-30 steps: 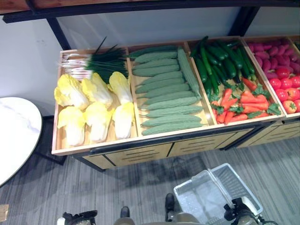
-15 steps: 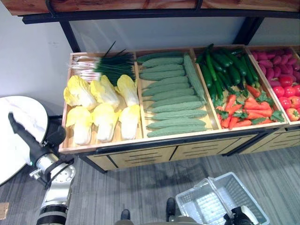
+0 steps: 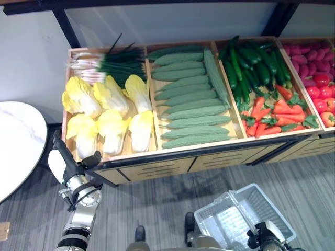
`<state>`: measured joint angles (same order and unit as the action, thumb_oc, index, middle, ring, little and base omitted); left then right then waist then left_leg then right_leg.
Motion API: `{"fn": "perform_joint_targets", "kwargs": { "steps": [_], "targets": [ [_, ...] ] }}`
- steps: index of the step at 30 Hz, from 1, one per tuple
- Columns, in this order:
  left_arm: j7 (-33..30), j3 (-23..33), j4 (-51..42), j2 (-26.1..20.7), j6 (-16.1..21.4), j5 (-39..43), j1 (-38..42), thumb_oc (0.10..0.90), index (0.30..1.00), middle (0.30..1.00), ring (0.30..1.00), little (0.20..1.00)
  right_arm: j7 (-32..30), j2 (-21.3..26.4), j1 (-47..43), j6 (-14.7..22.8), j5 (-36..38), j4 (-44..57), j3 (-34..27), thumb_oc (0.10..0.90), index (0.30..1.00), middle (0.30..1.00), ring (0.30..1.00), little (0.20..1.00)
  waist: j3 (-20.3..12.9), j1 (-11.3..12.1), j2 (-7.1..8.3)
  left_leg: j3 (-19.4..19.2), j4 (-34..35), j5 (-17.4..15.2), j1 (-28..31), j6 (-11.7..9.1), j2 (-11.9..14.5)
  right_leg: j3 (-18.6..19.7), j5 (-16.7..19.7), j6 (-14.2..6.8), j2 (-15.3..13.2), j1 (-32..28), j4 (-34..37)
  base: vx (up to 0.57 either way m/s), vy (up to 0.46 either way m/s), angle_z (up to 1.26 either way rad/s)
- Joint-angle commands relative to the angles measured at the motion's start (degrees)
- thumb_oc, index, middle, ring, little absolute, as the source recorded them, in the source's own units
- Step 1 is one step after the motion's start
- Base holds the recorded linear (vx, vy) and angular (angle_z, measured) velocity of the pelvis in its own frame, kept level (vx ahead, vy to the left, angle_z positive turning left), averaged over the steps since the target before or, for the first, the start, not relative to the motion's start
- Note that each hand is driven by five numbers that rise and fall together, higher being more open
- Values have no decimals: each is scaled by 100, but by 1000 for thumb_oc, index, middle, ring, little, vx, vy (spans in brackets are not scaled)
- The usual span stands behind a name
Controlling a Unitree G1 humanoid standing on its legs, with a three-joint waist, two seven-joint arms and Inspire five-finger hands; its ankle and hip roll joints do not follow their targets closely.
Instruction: Get the vegetables into the basket
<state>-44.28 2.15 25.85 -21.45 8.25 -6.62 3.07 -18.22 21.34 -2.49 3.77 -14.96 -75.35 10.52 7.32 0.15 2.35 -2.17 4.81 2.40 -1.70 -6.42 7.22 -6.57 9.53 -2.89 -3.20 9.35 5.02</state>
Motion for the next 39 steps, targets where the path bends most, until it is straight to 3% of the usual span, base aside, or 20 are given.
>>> {"fn": "perform_joint_targets", "kwargs": {
  "steps": [1,16,18,19,32,35,39],
  "targets": [
    [-131,78,103,-530,267,-6,841,900,1000,1000,1000,1000,-325,248,-233,27,-73,-81,336,400,300,300,300,300,-104,-44,347,158,19,121,-462,-59,59,10,-227,-715,-551,-123,-2,0,0,0],
    [253,-173,559,-654,-85,83,1212,900,1000,1000,1000,1000,-309,184,-516,-22,-65,49,578,400,300,300,300,300,79,-50,418,233,19,183,-717,-27,7,-17,-163,-711,-586,91,-2,-1,7,2],
    [330,-170,619,-689,-143,128,1256,606,588,588,588,588,-280,223,-537,-53,-73,12,565,400,300,300,300,300,97,-48,416,242,19,186,-738,-20,-1,-14,-160,-712,-589,108,-2,6,19,5],
    [372,-145,687,-675,-174,226,1263,400,300,300,300,300,-260,225,-545,-74,-88,40,584,400,300,300,300,300,103,-55,418,245,19,191,-748,-18,0,-11,-153,-708,-591,115,-2,5,17,5],
    [380,191,985,-508,-193,820,1190,400,300,300,300,300,-182,275,-579,-184,-227,59,564,400,300,300,300,300,71,-99,391,188,19,119,-606,19,-1,81,-195,-692,-588,51,-2,6,6,-1],
    [210,304,579,-516,-97,780,1178,400,300,300,300,300,-200,258,-555,-171,-247,104,554,400,300,300,300,300,48,-103,390,155,19,90,-548,17,0,110,-211,-691,-585,21,-2,8,4,-8],
    [-267,613,-951,-690,167,288,1280,400,300,300,300,300,-193,208,-449,-103,-260,123,579,400,300,300,300,300,-13,-88,413,126,19,20,-449,21,-9,136,-238,-701,-593,-55,-2,-1,-9,-4]
  ]
}}
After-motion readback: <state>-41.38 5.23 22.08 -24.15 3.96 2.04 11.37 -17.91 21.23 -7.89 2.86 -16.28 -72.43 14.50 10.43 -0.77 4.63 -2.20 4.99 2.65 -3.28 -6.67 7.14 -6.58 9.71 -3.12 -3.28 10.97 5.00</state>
